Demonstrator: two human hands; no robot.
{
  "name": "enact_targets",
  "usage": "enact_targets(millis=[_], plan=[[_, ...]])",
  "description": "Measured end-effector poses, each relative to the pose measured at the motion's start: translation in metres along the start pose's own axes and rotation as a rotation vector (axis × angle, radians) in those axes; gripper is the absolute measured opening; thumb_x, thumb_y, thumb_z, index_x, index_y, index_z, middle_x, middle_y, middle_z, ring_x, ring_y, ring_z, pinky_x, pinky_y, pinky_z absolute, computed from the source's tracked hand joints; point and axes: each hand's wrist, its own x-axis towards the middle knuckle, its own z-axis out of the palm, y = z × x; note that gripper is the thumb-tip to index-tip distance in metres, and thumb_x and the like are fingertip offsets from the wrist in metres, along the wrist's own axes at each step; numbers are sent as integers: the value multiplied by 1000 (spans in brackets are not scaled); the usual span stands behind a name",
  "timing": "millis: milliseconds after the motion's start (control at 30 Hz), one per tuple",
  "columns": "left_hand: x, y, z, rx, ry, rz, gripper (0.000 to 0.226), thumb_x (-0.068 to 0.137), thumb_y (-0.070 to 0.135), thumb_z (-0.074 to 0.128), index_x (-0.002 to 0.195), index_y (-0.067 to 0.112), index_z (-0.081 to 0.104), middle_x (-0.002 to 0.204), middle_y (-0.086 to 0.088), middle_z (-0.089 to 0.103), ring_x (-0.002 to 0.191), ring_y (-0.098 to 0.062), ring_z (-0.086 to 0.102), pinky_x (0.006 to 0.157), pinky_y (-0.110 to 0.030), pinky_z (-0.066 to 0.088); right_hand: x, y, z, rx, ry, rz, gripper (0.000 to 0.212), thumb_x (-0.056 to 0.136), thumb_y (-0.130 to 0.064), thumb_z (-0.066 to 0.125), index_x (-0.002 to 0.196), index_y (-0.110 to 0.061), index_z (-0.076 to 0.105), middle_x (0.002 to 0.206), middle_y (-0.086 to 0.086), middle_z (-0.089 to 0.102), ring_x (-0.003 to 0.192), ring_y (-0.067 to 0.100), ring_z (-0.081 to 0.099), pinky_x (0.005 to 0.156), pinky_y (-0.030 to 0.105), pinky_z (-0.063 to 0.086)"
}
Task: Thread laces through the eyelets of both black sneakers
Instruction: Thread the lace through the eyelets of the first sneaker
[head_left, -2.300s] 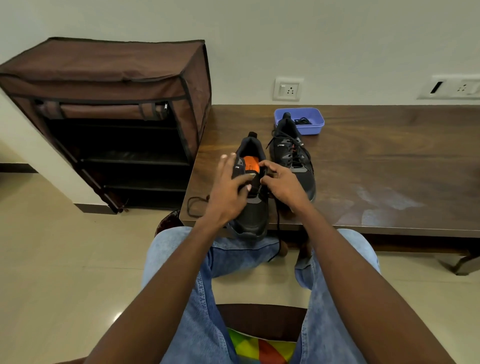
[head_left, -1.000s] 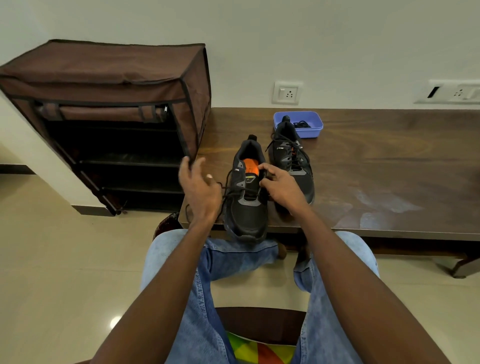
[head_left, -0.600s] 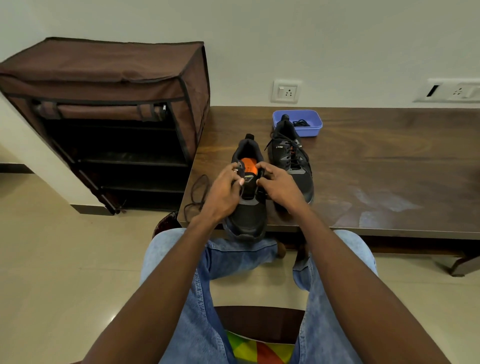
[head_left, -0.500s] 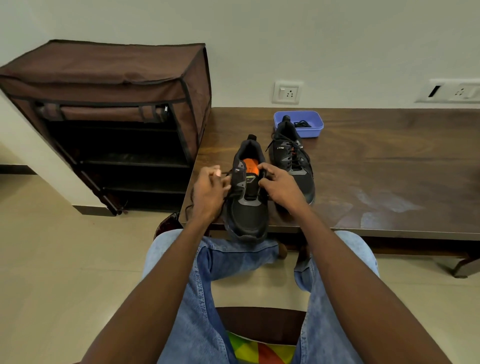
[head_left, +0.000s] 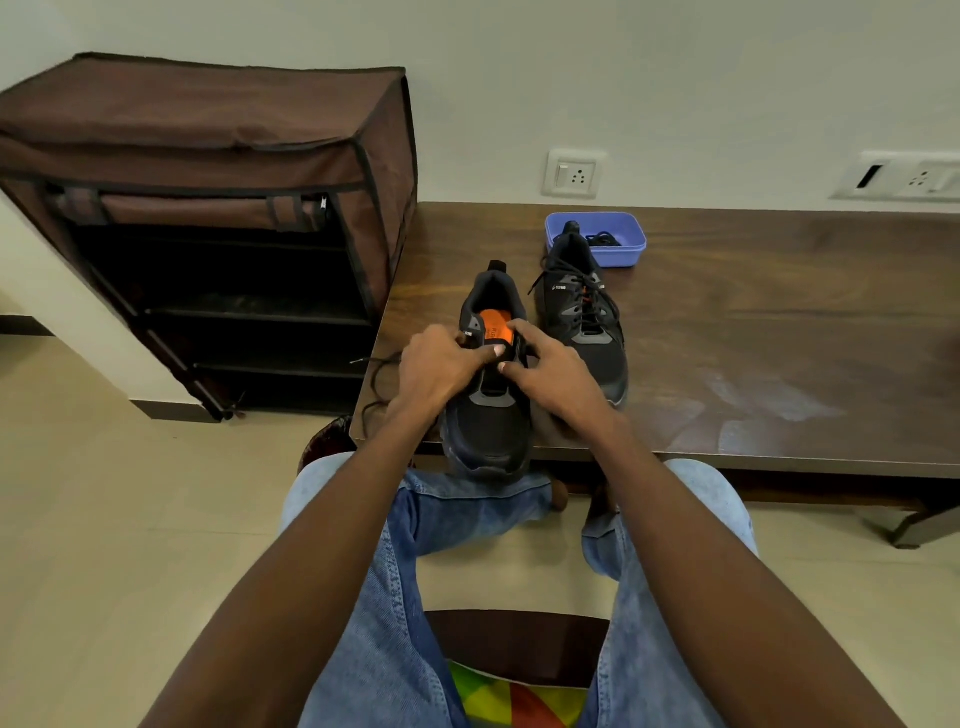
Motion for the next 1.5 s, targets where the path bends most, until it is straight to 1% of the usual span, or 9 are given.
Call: enact_targets(millis=[300, 433, 567, 700, 900, 1033, 1133, 1300, 1500], plan=[[18, -48, -14, -449, -204, -21, 33, 89, 25, 71, 79, -6, 67, 71, -15, 67, 64, -22, 61, 61, -35, 52, 7, 0, -4, 91, 7, 10, 64, 83, -26, 45, 143, -47, 42, 120, -2, 68, 100, 21, 64, 94, 46, 52], [5, -48, -2, -524, -93, 98, 5, 87, 41, 73, 83, 40, 76, 87, 4, 77, 86, -15, 73, 81, -37, 58, 0, -2, 8, 84, 87, -45, 52, 94, -15, 46, 143, -32, 51, 120, 4, 64, 104, 21, 62, 91, 40, 53], [-5, -46, 10, -397, 42, 148, 24, 88, 56, 63, 107, 44, 71, 91, 14, 75, 90, -4, 70, 83, -35, 57, 0, -4, 27, -118, 102, -195, 36, 98, -19, 52, 132, -21, 64, 157, 16, 31, 148, 34, 23, 119, 54, 25], [-8, -45, 13, -307, 107, 128, 35, 89, 61, 59, 100, 31, 74, 81, 14, 73, 83, -4, 68, 80, -39, 56, -11, -12, 28, -207, 45, -147, 28, 99, -22, 60, 125, -23, 69, 167, 11, -4, 153, 27, -11, 123, 48, 7], [-7, -43, 13, -258, 120, 133, 39, 88, 62, 57, 96, 29, 75, 79, 12, 73, 81, -6, 67, 79, -40, 55, -10, -12, 38, -182, 138, -201, 6, 93, -6, 61, 94, -9, 67, 165, 17, 8, 150, 35, 11, 121, 46, 19], [-5, -41, 11, -263, 101, 126, 33, 89, 56, 61, 87, 27, 75, 72, 10, 71, 73, -7, 67, 71, -39, 56, -19, -14, 41, -199, 228, -284, 10, 96, 0, 45, 98, -8, 50, 152, 17, 40, 114, 38, 56, 81, 43, 46], [-3, -41, 10, -269, 93, 89, 32, 87, 54, 64, 84, 26, 76, 70, 10, 71, 73, -7, 67, 67, -32, 53, -19, -16, 30, 127, 410, -28, 13, 101, -7, 40, 98, -16, 49, 105, 7, 63, 93, 24, 62, 73, 38, 47], [-2, -34, 6, -277, 56, 47, 28, 87, 49, 68, 87, 23, 77, 72, 10, 73, 73, -5, 68, 65, -25, 53, -9, -7, 28, 838, 538, 409, 19, 90, 2, 52, 87, -17, 52, 93, 9, 63, 96, 28, 68, 89, 51, 56], [4, -31, -2, -217, -17, -54, 44, 82, 59, 70, 64, 18, 69, 63, 3, 70, 68, -17, 69, 65, -35, 57, -15, -9, 21, -69, 434, -320, 34, 95, -6, 57, 129, -10, 61, 153, 13, 37, 138, 24, 38, 109, 38, 39]])
